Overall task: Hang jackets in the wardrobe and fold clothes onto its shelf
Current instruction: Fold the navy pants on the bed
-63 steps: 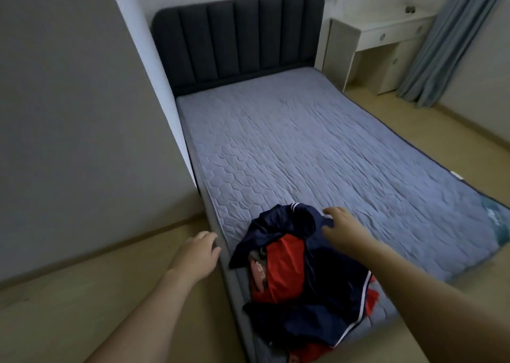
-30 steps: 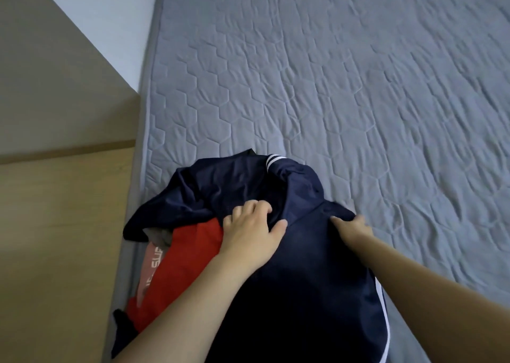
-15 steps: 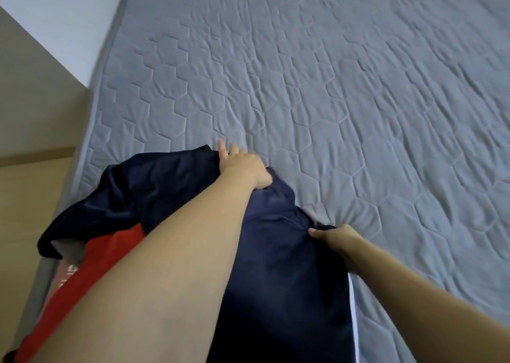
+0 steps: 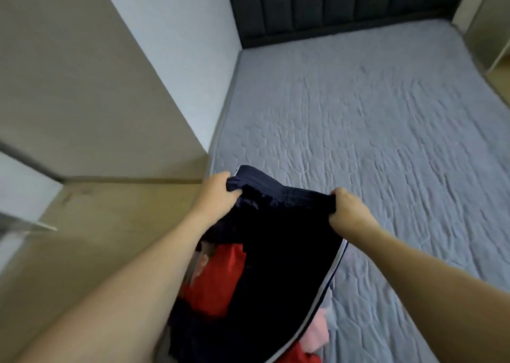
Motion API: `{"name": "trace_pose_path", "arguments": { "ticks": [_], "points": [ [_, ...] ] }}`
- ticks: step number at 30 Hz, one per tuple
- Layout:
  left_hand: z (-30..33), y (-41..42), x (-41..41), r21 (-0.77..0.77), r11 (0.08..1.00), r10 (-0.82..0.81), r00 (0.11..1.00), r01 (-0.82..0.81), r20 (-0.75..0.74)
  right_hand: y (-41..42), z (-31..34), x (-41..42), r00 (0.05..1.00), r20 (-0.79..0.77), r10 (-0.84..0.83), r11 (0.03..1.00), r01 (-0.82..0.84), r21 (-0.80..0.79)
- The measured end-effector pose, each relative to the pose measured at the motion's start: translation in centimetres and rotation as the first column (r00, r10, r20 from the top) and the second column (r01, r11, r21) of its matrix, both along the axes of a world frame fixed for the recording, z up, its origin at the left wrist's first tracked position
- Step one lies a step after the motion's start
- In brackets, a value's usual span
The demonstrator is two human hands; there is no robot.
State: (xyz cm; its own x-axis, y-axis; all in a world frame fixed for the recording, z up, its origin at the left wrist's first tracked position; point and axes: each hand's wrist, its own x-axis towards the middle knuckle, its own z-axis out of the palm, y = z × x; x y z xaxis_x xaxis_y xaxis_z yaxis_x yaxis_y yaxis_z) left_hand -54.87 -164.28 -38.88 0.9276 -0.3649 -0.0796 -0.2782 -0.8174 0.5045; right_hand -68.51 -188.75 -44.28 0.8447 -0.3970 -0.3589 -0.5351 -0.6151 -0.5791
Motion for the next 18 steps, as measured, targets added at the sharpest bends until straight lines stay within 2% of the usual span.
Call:
{"name": "trace_pose_path", "arguments": {
  "ticks": [3,6,7,9,10,12,13,15,18],
  "points": [
    [12.9,3.7,-2.9,-0.138,0.982,0.131,0.991,-0.127,0.021,2.0,13.1,-0.5,0.986,0.129,0.103,0.982,-0.080,-0.168],
    [23.6,6.4,-5.4,-0.228,0.962,0.172,0.983,-0.153,0.068,3.2,24.3,-1.4,0.940,0.332,0.074,0.974,0.004,-0.228],
    [26.7,6.8,-5.9,-0.277,0.949,0.179,0.981,-0.152,0.077,3.5,27.4,-1.6,0.910,0.414,0.016,0.979,0.071,-0.193],
    [32.2,6.9,-7.0,-0.334,0.930,0.184,0.981,-0.153,0.062,3.9,32.5,-2.4,0.813,0.542,-0.213,0.970,0.240,0.022],
    [34.6,6.6,-7.5,-0.324,0.934,0.176,0.983,-0.150,0.053,4.0,34.6,-2.8,0.747,0.564,-0.351,0.935,0.310,0.171],
    [38.4,6.0,-9.1,-0.212,0.970,0.138,0.987,-0.118,0.081,4.2,38.2,-4.1,0.613,0.566,-0.551,0.833,0.371,0.410],
    [39.9,5.8,-10.0,-0.122,0.986,0.133,0.982,-0.117,0.133,4.2,39.6,-4.9,0.557,0.583,-0.591,0.805,0.362,0.470],
    [42.0,5.5,-12.2,0.008,0.987,0.150,0.947,-0.159,0.284,3.9,42.0,-6.7,0.488,0.658,-0.574,0.818,0.296,0.493],
    [44.0,4.2,-16.0,-0.051,0.977,0.209,0.866,-0.209,0.455,2.1,44.4,-10.0,0.437,0.795,-0.420,0.907,0.170,0.385]
  ]
}}
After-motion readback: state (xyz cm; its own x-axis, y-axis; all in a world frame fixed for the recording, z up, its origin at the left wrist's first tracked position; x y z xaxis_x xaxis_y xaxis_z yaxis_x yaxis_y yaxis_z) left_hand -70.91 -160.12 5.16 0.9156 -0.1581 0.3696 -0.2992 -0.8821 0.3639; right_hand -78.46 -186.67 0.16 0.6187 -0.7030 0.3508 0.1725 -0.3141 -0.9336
